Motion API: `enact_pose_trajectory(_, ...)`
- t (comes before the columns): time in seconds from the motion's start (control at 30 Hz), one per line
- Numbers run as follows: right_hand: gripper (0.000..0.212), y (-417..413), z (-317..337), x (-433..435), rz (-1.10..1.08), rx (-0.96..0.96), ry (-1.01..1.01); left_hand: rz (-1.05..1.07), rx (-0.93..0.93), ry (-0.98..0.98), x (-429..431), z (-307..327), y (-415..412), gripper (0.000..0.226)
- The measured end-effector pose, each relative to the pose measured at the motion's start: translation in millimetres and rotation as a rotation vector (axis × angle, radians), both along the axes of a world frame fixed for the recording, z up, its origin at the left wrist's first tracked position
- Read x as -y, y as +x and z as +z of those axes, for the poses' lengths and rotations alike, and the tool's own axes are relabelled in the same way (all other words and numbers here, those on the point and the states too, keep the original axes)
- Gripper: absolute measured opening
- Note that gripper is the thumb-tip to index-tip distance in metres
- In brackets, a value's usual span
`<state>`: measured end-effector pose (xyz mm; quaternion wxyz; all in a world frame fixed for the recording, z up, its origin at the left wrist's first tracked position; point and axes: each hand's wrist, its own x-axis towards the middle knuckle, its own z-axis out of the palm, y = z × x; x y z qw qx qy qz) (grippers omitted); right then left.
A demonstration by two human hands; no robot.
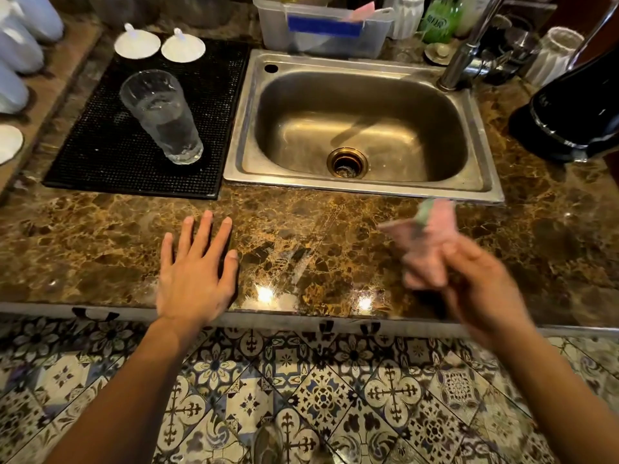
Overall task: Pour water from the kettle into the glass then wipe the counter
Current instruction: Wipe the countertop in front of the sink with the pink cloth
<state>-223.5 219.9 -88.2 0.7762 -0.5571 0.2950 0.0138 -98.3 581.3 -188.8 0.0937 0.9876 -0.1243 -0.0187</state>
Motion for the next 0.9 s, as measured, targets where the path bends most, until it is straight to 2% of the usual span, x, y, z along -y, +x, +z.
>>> enact_pose_trajectory(0.13,0.032,-9.9,-12.9,64.8,-0.078,-0.036,-0.662,0.007,-0.004,0.009,0.7,1.9,-0.3,0.062)
enact_pose_trajectory(0.17,0.033,-16.3,-20.7,67.2,-0.066,-0.069,-0.743,0.007,-0.004,0.010,1.0,2.2,-0.7,0.062)
enact_pose_trajectory(0.33,0.029,-39.1,-50.6,9.2,0.139,-0.086,-0.807,0.001,0.004,-0.006,2.3,3.0,-0.2,0.063)
enact_pose_trajectory(0.4,0.028,-40.0,-51.6,-30.7,0.244,-0.034,-0.766,-0.002,0.007,-0.002,1.6,2.4,0.0,0.063)
enact_pose_trajectory(0.47,0.029,-37.8,-49.7,-72.9,0.314,-0.013,-0.639,-0.003,0.015,-0.003,0.8,1.9,0.0,0.064)
enact_pose_trajectory(0.57,0.033,-32.5,-45.0,-123.1,0.370,-0.034,-0.328,-0.006,0.028,-0.011,0.9,1.1,-0.8,0.063)
enact_pose_trajectory(0.67,0.029,-25.7,-36.8,-127.8,0.238,-0.080,0.105,-0.004,0.031,-0.011,-0.1,0.0,-0.2,0.063)
enact_pose_trajectory(0.73,0.032,-21.3,-30.9,-103.0,0.074,-0.059,0.247,-0.005,0.030,-0.012,0.0,-0.3,0.1,0.063)
enact_pose_trajectory(0.8,0.032,-15.7,-23.8,-62.4,-0.058,-0.011,0.167,-0.003,0.031,-0.018,-0.3,0.2,0.0,0.062)
enact_pose_trajectory(0.9,0.027,-2.5,-11.5,5.7,-0.199,0.012,-0.188,0.004,0.024,-0.021,-0.1,1.5,-1.1,0.063)
